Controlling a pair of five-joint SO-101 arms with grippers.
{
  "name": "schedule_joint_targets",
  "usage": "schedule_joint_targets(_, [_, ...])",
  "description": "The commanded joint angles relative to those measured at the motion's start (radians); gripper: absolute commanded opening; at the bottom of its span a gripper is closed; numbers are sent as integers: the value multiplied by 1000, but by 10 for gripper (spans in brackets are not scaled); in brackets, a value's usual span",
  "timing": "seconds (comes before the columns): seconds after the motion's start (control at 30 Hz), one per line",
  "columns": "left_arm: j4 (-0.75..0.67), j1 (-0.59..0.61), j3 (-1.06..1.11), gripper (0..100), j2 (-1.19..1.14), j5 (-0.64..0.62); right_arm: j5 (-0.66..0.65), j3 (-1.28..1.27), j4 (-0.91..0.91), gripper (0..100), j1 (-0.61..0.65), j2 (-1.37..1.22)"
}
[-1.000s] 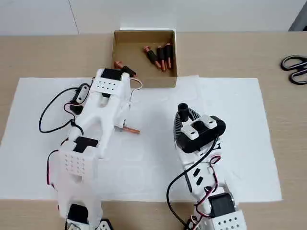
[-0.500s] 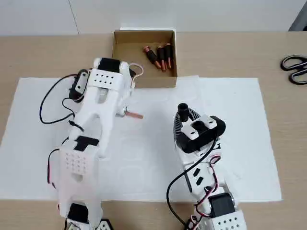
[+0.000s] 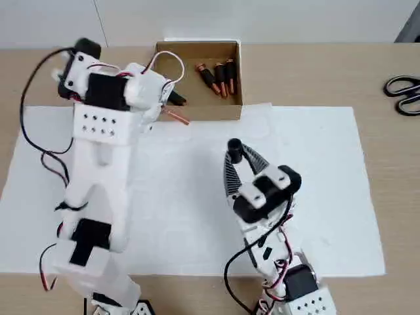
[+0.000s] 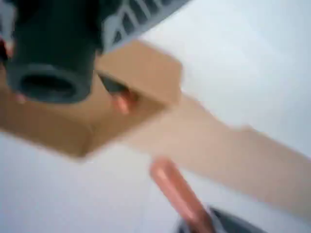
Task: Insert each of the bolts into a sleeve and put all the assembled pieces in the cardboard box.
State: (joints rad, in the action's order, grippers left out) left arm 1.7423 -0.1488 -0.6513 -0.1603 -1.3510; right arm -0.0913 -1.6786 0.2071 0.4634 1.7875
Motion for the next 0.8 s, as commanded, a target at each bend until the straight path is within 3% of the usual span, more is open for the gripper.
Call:
schedule_joint_targets(0.0, [9,-11,-44,7,89,176,-11,-3,-87,4,18,24])
schedule_joint_targets(0.13, [9,-29,-44,7,147,399,-9,-3,-145,4,19,24])
schedule_joint_targets(0.37, [2,-94,-44,7,275,546,-3,-5,-151,4,22,12])
schedule_joint_targets(0.53, [-20,-97,-44,7,361,674,-2,-5,22,4,22,15])
schedule_joint_targets(0.77, [-6,-147,-42,6,523,802,-2,-5,13,5,22,22])
